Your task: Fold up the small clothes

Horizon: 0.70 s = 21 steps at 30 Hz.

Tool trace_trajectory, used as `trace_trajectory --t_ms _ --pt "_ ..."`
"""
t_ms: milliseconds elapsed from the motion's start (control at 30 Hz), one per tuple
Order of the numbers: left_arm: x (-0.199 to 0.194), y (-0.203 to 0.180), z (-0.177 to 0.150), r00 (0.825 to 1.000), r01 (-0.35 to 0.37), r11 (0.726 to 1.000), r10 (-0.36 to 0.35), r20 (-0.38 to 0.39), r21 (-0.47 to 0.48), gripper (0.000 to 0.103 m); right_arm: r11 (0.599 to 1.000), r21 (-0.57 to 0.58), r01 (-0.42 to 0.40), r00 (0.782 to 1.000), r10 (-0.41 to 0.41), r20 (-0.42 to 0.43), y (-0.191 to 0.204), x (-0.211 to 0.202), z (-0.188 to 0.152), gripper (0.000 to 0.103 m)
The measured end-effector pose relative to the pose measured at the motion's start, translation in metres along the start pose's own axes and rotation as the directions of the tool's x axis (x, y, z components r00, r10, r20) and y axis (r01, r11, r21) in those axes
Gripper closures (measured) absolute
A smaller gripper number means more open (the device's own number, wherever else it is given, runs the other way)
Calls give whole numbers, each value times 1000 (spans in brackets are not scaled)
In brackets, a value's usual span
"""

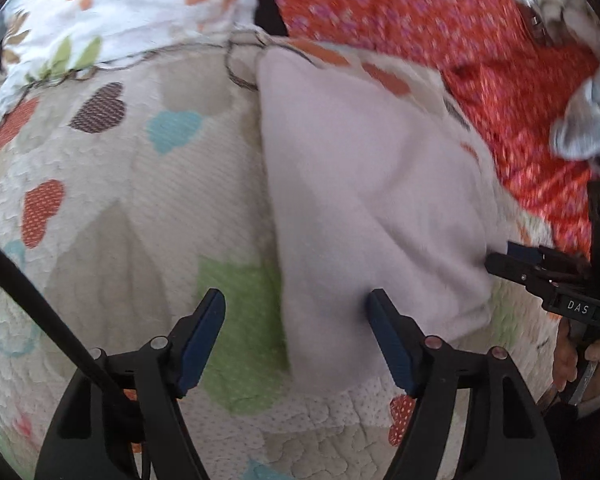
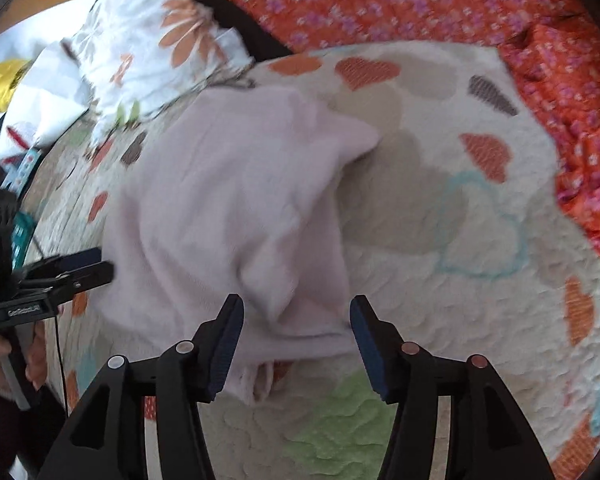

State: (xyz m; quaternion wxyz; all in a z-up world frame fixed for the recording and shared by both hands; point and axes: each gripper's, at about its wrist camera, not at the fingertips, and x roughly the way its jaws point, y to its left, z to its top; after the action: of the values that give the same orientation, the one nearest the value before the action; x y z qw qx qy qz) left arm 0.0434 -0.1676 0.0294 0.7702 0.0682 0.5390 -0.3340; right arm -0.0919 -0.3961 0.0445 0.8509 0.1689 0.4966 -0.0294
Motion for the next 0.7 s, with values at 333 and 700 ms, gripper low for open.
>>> trace_trajectory --t_ms 333,700 --pt "2 6 0 996 52 997 -56 -72 -60 67 877 267 -400 915 397 68 -16 -18 -4 89" --pt "9 8 -2 996 16 998 -21 -86 -59 54 977 211 -19 997 33 -65 -38 -22 2 60"
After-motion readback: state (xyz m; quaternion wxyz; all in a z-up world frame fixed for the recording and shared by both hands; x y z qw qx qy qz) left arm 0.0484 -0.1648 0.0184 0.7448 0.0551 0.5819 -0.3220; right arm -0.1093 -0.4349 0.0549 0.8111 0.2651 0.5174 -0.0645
